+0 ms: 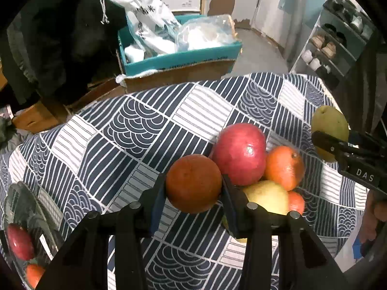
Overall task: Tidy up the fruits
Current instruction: 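Lift the yellow pear with the right gripper while the left gripper grasps and lifts the orange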
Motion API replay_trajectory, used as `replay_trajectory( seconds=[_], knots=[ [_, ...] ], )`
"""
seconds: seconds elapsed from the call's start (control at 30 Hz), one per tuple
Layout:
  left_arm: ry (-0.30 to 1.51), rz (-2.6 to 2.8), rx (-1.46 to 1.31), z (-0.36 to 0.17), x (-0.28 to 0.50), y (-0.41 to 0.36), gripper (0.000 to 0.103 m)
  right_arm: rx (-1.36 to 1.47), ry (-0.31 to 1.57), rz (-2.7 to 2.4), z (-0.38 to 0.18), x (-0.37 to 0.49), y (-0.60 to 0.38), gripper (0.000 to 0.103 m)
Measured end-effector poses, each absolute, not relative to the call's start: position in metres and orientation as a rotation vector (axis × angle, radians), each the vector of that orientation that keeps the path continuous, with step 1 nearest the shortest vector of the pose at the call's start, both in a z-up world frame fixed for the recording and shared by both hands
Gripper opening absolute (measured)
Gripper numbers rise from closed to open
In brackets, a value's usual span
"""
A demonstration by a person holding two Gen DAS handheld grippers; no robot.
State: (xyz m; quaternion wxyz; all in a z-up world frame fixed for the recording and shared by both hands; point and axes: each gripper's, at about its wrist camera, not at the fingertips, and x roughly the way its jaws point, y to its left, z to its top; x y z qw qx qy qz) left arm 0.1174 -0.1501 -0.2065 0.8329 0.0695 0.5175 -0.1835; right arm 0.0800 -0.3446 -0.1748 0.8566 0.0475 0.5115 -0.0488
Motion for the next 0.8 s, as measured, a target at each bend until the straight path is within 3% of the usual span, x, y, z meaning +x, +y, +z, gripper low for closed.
replay_trajectory(
  seconds=[0.8],
  knots=[
    [0.904,-0.376,0.058,-0.106,0.072,-0.112,0.044,0.035,0.842,-0.013,-0.070,0.036,-0.302,0.067]
  ],
)
